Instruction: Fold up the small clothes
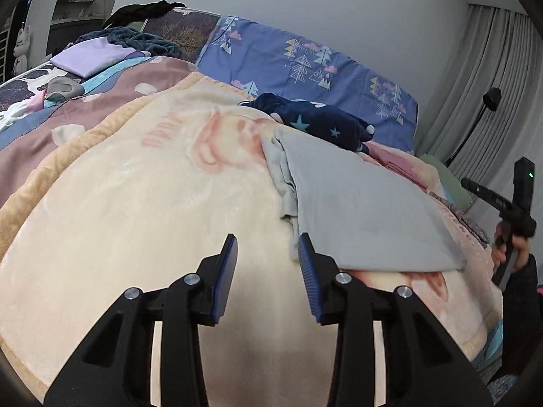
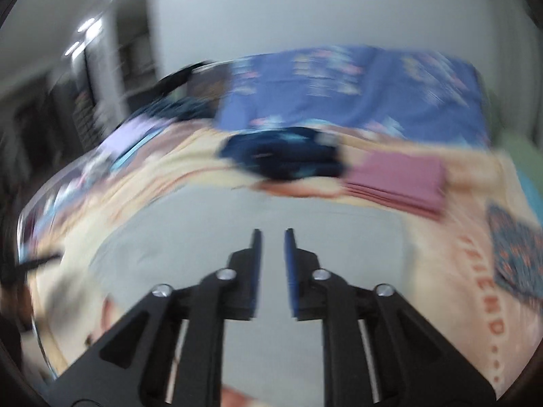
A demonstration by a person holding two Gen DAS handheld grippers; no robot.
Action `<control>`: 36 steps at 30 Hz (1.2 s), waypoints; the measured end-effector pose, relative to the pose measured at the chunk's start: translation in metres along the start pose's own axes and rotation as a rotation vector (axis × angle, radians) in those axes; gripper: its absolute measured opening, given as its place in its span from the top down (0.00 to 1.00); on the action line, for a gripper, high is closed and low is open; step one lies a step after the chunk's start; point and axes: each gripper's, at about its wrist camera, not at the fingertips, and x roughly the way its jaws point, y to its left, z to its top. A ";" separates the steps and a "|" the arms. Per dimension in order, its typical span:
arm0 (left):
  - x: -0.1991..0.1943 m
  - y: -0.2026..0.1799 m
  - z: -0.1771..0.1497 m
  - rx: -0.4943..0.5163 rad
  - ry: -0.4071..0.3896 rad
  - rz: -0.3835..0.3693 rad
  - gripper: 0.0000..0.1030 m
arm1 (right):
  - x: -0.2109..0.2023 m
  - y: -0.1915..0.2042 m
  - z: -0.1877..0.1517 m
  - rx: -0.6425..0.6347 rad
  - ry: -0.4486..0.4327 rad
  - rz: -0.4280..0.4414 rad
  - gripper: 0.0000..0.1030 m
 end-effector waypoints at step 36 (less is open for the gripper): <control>0.065 0.068 0.049 -0.303 0.183 -0.333 0.60 | 0.097 0.257 -0.026 -0.554 -0.005 -0.023 0.98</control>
